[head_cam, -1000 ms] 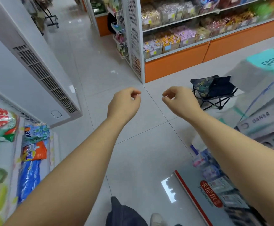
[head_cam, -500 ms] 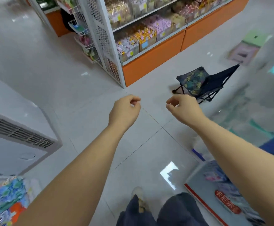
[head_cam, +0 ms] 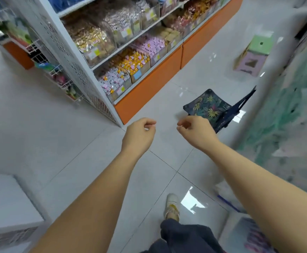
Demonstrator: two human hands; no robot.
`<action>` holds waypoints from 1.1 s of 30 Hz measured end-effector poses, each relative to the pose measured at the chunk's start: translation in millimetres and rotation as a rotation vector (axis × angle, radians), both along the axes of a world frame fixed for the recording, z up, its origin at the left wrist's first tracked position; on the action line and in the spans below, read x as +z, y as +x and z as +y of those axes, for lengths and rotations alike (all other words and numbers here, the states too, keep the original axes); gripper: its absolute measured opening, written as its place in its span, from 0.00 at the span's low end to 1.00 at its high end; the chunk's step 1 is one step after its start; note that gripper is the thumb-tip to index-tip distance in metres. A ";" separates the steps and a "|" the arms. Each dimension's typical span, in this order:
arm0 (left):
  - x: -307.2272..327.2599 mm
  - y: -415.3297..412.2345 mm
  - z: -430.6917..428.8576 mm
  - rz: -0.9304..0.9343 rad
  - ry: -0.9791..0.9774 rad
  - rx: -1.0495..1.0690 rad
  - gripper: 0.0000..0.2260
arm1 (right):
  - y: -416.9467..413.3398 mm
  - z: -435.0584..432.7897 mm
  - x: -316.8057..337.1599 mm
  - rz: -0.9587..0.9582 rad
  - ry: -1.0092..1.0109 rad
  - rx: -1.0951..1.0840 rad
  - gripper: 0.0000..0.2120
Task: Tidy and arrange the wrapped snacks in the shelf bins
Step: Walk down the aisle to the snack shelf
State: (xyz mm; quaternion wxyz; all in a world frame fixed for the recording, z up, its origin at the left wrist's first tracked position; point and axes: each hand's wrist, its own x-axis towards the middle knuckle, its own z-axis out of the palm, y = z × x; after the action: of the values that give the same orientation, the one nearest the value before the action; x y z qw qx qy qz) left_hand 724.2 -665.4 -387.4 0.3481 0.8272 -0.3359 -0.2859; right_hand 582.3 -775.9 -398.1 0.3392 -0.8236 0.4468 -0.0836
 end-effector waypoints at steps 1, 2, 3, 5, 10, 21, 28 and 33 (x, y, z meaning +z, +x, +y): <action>1.5 11.2 -17.4 -0.005 0.007 -0.007 0.09 | 11.0 -16.0 2.1 0.002 0.015 0.007 0.09; 3.6 23.6 -34.9 -0.015 0.004 -0.007 0.09 | 23.0 -32.1 5.3 0.004 0.023 0.016 0.09; 6.9 37.1 -53.0 -0.024 -0.008 -0.003 0.09 | 35.6 -48.5 9.4 0.003 0.026 0.022 0.09; 12.7 64.9 -89.0 -0.027 -0.054 0.008 0.09 | 59.5 -82.5 17.8 -0.025 0.009 0.021 0.08; 10.4 120.6 -163.6 -0.040 -0.044 -0.028 0.09 | 99.4 -154.5 19.0 -0.022 0.000 -0.020 0.08; -12.1 252.0 -341.5 -0.048 -0.012 -0.189 0.10 | 217.7 -313.5 -7.6 0.025 0.055 -0.128 0.07; -26.0 277.9 -458.8 -0.036 0.019 -0.317 0.10 | 246.2 -421.9 -12.6 0.061 0.053 -0.226 0.08; -35.1 294.2 -537.2 -0.006 0.038 -0.277 0.10 | 273.0 -511.5 -20.3 0.098 0.064 -0.175 0.09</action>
State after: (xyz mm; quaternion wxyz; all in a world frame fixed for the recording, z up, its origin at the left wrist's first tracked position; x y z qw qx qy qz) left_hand 1018.4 -1202.6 -422.5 0.2886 0.7803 -0.4423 -0.3350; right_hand 855.3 -1287.4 -418.4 0.3346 -0.7733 0.5354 -0.0583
